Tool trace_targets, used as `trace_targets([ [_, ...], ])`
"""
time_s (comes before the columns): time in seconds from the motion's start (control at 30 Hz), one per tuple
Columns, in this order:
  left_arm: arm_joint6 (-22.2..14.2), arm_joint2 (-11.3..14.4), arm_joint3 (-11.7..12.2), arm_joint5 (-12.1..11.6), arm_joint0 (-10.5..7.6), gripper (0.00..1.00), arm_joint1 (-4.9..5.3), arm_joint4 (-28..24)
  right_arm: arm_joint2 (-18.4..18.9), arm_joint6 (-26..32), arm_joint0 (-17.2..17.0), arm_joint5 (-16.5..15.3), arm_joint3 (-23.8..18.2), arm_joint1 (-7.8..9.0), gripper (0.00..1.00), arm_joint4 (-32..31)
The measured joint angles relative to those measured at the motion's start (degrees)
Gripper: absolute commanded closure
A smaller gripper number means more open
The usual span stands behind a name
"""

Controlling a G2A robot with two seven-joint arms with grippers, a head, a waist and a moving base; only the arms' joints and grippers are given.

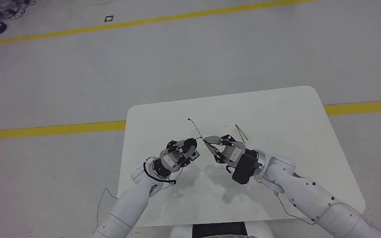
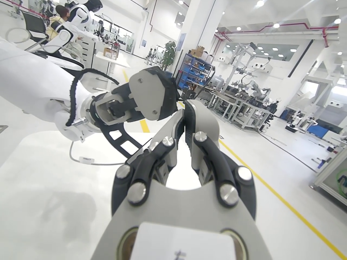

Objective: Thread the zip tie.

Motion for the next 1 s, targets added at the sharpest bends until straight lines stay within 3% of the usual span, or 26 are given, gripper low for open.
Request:
trace_targets([
  [0.1, -0.26, -0.24, -0.13, -0.63, 0.07, 0.61, 0.05, 1.14, -0.26, 0.1, 0.3, 0.0, -0.07, 0.27, 1.0, 0.0],
  [0.17, -0.48, -0.44, -0.18, -1.59, 0.07, 0.53, 0.11, 2.63, -0.45, 0.2, 0.45, 0.14, -0.14, 0.45, 1.0, 0.0],
  [0.2, -0.6, -0.52, -0.21, -2.09, 0.06, 0.44, 0.14, 3.36, -0.52, 0.24, 0.49, 0.19, -0.16, 0.53, 1.0, 0.0],
  [0.23, -0.78, -0.6, -0.23, -2.81, 0.05, 0.25, 0.17, 4.33, -0.6, 0.3, 0.53, 0.24, -0.2, 0.62, 1.0, 0.0],
  [0.27, -0.97, -0.65, -0.25, -3.35, 0.05, 0.19, 0.17, 4.91, -0.64, 0.35, 0.54, 0.24, -0.22, 0.68, 1.0, 0.0],
  [0.47, -2.08, -0.6, -0.14, -6.09, -0.16, 0.28, 0.15, 7.89, -0.48, 0.4, 0.21, 0.07, -0.34, 0.87, 1.0, 0.0],
  [0.57, -2.23, -0.83, -0.17, -7.96, -0.27, 0.51, 0.17, 9.6, -0.28, 0.56, 0.04, -0.28, -0.39, 0.86, 1.0, 0.0],
  [0.67, -2.13, -0.97, -0.24, -9.89, -0.2, 0.63, 0.19, 11.21, 0.13, 0.68, -0.3, -0.69, -0.47, 0.76, 1.0, 0.29],
  [1.0, -1.19, -0.92, 0.34, -13.46, -0.42, 0.79, -0.03, 12.98, 1.27, 1.66, -1.53, -1.29, -0.78, 0.05, 1.0, 4.21],
])
